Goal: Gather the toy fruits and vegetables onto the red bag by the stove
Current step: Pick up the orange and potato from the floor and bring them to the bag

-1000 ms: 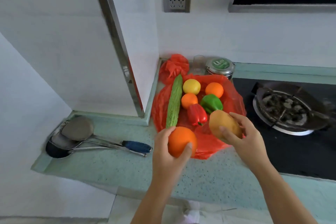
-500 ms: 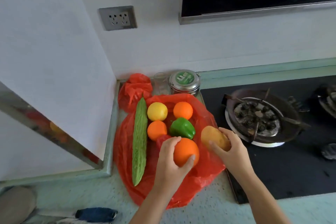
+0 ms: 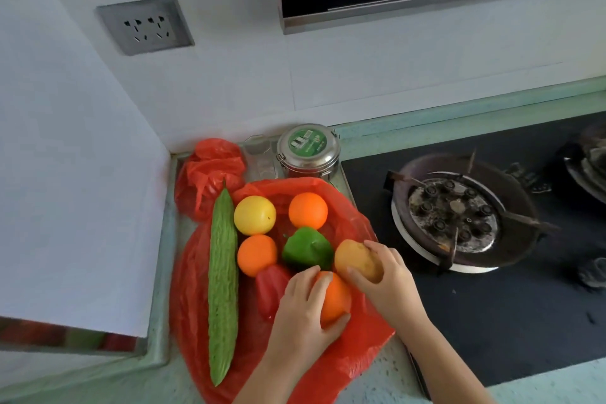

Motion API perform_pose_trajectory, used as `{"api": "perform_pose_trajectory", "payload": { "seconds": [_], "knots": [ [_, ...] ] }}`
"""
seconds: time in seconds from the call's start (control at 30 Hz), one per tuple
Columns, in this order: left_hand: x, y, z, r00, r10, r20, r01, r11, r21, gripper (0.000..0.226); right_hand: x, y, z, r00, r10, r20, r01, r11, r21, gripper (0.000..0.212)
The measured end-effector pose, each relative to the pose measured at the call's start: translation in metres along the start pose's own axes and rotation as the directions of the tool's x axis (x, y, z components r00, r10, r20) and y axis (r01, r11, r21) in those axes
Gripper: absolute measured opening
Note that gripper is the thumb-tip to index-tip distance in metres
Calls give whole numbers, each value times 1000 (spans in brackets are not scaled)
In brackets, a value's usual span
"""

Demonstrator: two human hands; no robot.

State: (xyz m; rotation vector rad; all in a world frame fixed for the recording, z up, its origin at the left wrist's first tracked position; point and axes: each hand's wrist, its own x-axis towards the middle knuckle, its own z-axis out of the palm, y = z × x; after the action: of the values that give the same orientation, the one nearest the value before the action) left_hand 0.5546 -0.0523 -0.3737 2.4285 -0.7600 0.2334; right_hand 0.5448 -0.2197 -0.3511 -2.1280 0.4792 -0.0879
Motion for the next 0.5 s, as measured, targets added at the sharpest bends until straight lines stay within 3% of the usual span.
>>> {"api": "perform_pose_trajectory", "payload": {
  "seconds": [0.2,0.5],
  "knots": [
    [-4,-8,6,996,0,91,-17,981,193,57,5,-1,15,1000,-8,23,9,999,-31,60],
    [-2,-13,7,994,17,108,-44,965,260,60,7,5,23,1000,-4,0,4,994,-111,63]
  ]
}}
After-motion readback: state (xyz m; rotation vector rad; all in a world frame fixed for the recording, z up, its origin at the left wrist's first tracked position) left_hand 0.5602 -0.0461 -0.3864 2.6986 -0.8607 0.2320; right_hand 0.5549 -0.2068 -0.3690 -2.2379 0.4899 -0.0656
